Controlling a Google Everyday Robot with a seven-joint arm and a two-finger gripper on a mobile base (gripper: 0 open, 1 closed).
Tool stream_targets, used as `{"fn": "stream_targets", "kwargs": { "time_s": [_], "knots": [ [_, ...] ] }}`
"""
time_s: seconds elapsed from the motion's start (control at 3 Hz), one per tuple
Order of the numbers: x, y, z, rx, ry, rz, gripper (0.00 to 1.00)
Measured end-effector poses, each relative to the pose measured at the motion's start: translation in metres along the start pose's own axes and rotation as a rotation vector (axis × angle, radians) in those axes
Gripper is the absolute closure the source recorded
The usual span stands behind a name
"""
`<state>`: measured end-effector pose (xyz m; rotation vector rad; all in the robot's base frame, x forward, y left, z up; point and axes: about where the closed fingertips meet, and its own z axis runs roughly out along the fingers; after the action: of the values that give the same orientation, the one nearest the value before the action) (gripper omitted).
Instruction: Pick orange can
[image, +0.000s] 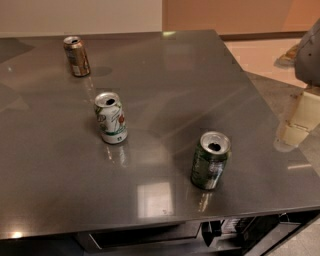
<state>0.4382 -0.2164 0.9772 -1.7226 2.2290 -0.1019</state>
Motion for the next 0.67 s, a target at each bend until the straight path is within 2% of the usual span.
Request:
{"fn": "stream_targets", "kwargs": {
  "time_s": [0.33, 0.67],
  "knots": [
    [0.0, 0.0, 0.0, 0.0, 0.0, 0.0, 0.0],
    [-0.006, -0.013, 0.004, -0.024, -0.012, 0.021, 0.0]
  ]
}}
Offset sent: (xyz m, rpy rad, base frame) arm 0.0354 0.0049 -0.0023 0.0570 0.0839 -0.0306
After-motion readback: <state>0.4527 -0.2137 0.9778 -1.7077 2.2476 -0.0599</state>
